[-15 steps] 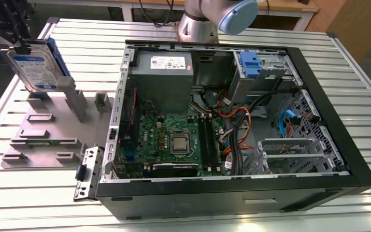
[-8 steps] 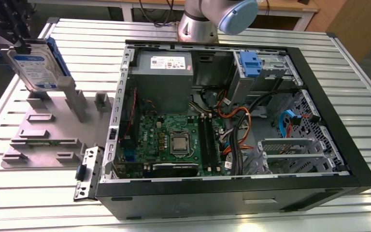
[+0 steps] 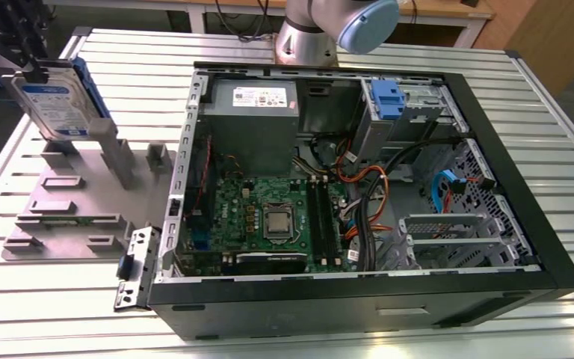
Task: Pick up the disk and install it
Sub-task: 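Pick up the disk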
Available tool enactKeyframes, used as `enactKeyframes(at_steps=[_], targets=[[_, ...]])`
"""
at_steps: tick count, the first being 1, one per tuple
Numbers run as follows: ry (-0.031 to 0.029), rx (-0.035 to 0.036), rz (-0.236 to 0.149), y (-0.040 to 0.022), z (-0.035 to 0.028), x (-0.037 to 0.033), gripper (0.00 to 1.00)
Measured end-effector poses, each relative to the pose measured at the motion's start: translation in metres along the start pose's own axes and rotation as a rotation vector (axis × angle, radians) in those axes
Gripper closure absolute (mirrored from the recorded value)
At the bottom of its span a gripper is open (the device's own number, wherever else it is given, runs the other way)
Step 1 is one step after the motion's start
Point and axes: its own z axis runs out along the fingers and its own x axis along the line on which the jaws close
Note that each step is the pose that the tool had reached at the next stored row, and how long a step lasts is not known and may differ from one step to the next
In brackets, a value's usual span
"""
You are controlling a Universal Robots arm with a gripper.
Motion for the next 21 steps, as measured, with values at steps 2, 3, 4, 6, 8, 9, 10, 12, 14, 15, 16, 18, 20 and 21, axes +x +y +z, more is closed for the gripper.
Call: enactKeyframes(at_steps=[2, 3, 4, 6, 8, 9, 10, 12, 14, 15, 16, 18, 20, 21], targets=[[-0.002, 0.0, 0.0, 0.0, 0.0, 0.0, 0.65], [-0.0027, 0.0, 0.0, 0.0, 0.0, 0.0, 0.65], [-0.0027, 0.0, 0.0, 0.0, -0.0002, 0.0, 0.65], [-0.0026, -0.0001, 0.0, 0.0001, -0.0018, -0.0001, 0.65], [-0.0027, -0.0001, 0.0, 0.0002, -0.0039, -0.0002, 0.65], [-0.0027, 0.0, 0.0, 0.0002, -0.0048, -0.0003, 0.65], [-0.0028, 0.0001, 0.0, 0.0003, -0.0056, -0.0003, 0.65], [-0.0027, 0.0, 0.0, 0.0004, -0.008, -0.0005, 0.65], [-0.0028, 0.0, 0.0, 0.0005, -0.0104, -0.0006, 0.65], [-0.0027, -0.0001, 0.0, 0.0005, -0.0115, -0.0007, 0.65], [-0.0027, 0.0, 0.0, 0.0006, -0.0124, -0.0007, 0.65], [-0.0029, 0.0002, 0.0, 0.0006, -0.0134, -0.0008, 0.65], [-0.0029, 0.0002, 0.0, 0.0006, -0.0135, -0.0008, 0.65], [-0.0027, 0.0, 0.0, 0.0006, -0.0138, -0.0008, 0.65]])
